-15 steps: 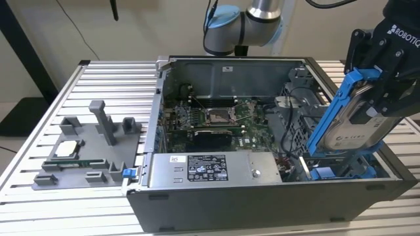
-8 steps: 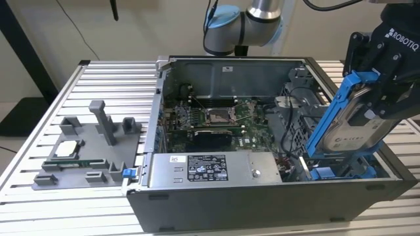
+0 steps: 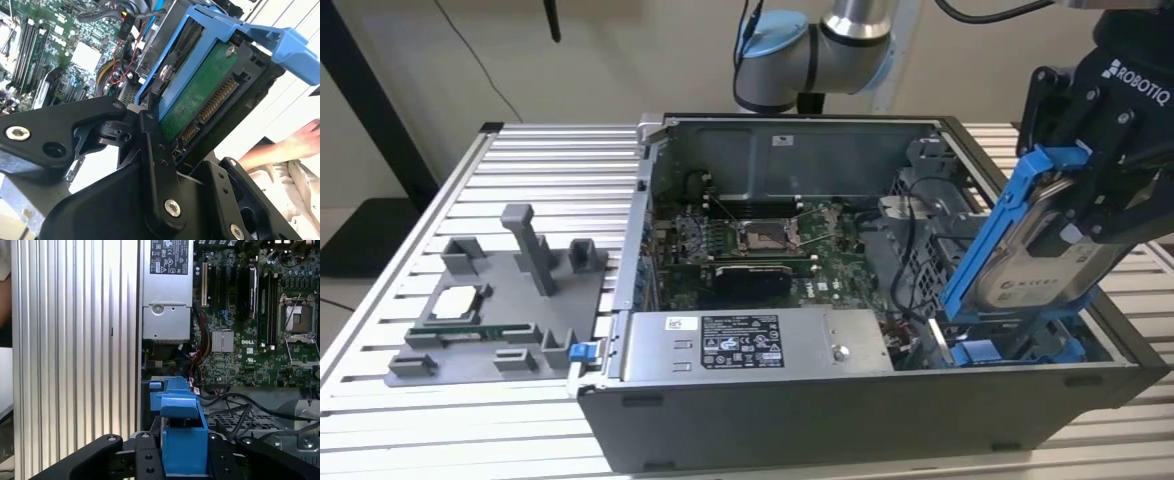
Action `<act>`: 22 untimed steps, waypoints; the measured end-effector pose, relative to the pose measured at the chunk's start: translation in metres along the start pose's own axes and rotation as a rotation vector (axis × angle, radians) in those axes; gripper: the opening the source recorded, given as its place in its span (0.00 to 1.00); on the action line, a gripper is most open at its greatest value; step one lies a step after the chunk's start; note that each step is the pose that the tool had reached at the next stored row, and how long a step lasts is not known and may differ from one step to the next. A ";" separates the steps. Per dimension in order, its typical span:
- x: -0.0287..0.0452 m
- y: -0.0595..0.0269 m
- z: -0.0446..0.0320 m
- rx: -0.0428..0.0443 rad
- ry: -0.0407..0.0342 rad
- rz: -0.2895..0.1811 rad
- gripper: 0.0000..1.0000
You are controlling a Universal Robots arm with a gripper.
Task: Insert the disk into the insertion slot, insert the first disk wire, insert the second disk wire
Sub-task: 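Insert the disk into the insertion slot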
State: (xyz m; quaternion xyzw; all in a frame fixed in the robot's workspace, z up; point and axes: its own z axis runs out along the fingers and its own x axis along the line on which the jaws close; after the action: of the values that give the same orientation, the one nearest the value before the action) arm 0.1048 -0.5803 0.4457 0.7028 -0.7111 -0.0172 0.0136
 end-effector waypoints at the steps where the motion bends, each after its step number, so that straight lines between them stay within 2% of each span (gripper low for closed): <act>1: 0.0000 0.0000 0.0004 0.0000 0.0001 0.000 0.00; 10: 0.0000 -0.0003 0.0060 0.0000 0.0001 0.000 0.00; 14: 0.0001 -0.0005 0.0111 0.0000 -0.0001 0.000 0.00; 16: 0.0001 -0.0012 0.0139 -0.0001 -0.0026 0.000 0.00; 19: 0.0000 -0.0066 0.0163 -0.0055 -0.0041 0.000 0.00; 22: -0.0002 -0.0120 0.0189 -0.0161 -0.0046 0.000 0.00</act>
State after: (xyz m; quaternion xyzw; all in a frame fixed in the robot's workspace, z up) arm 0.1160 -0.5801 0.4262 0.7026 -0.7109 -0.0245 0.0176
